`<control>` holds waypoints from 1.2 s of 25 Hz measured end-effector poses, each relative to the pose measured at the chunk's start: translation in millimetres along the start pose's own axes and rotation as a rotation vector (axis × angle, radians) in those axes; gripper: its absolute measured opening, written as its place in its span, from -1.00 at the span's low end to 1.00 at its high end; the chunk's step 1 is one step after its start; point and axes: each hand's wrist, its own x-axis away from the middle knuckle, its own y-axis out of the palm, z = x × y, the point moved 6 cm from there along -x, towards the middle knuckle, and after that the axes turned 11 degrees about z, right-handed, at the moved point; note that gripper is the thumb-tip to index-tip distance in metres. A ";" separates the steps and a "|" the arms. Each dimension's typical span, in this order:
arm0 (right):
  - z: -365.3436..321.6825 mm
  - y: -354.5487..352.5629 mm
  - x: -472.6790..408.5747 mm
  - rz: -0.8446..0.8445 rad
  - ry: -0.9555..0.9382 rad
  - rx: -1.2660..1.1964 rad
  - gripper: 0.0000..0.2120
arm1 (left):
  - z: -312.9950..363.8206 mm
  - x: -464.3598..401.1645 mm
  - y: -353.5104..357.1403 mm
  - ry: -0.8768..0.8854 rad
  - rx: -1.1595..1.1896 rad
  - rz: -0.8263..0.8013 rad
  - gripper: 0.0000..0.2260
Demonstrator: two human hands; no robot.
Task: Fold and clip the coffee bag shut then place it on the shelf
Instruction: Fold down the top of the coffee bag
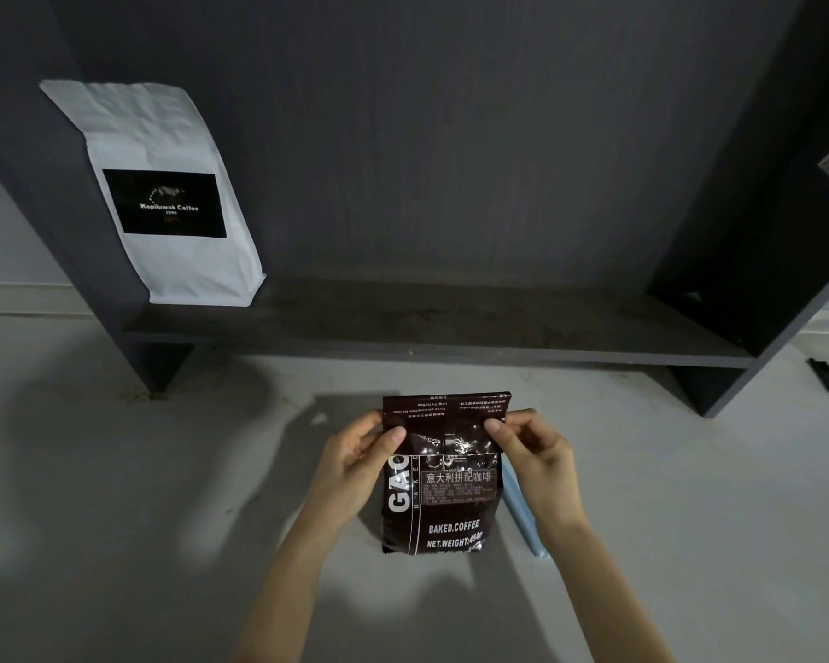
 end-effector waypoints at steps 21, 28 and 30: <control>11.0 -5.0 7.1 0.002 0.031 -0.007 -0.82 | -3.3 3.5 0.6 0.019 -0.098 0.078 -0.90; 5.7 -8.7 12.6 -0.012 0.012 0.017 -0.82 | 15.8 3.4 10.8 0.026 -0.001 0.146 -0.90; 4.7 -9.5 12.2 -0.014 0.004 0.021 -0.83 | 15.7 2.3 10.8 0.027 -0.010 0.158 -0.89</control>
